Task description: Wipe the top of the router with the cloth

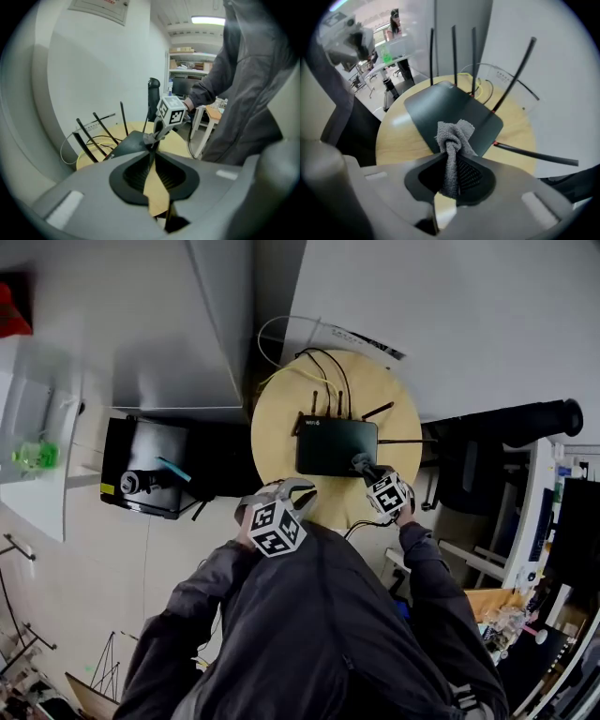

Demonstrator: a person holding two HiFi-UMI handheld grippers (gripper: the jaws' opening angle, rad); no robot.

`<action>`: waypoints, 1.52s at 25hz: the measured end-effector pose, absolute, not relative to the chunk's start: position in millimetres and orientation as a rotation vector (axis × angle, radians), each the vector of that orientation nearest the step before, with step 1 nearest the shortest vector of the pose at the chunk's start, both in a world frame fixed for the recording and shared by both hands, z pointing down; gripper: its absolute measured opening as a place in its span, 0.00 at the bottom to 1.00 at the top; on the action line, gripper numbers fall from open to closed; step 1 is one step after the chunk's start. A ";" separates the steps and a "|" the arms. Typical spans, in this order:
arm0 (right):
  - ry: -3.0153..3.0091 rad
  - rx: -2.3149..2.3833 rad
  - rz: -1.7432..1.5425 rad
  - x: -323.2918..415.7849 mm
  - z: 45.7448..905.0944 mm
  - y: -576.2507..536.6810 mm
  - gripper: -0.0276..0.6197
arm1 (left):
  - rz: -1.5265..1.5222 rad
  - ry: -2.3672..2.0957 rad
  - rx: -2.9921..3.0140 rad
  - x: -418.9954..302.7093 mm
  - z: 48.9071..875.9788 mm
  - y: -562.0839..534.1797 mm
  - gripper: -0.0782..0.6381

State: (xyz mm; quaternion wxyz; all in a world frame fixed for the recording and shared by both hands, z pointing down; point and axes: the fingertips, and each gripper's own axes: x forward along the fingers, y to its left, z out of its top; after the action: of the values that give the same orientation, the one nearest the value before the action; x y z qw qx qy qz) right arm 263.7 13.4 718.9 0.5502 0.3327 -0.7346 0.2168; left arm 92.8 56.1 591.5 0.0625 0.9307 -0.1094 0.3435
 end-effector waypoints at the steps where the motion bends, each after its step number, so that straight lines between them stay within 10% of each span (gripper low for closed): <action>1: -1.740 0.825 0.512 270.6 714.0 1.3 0.11 | 1.035 -0.351 2.806 90.6 591.6 54.5 0.16; 14: -1.634 0.721 0.299 311.7 727.5 -105.6 0.11 | 1.014 -0.661 2.630 53.1 600.0 47.6 0.16; 38: -1.653 0.799 0.343 286.7 729.5 18.4 0.09 | 1.084 -0.317 2.806 97.0 596.7 63.6 0.16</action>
State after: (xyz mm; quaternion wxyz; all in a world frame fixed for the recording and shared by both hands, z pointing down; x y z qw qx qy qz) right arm 286.7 18.4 729.5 0.5949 0.3440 -0.7113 0.1475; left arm 97.0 63.6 596.7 0.0582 0.9261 -0.1047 0.3578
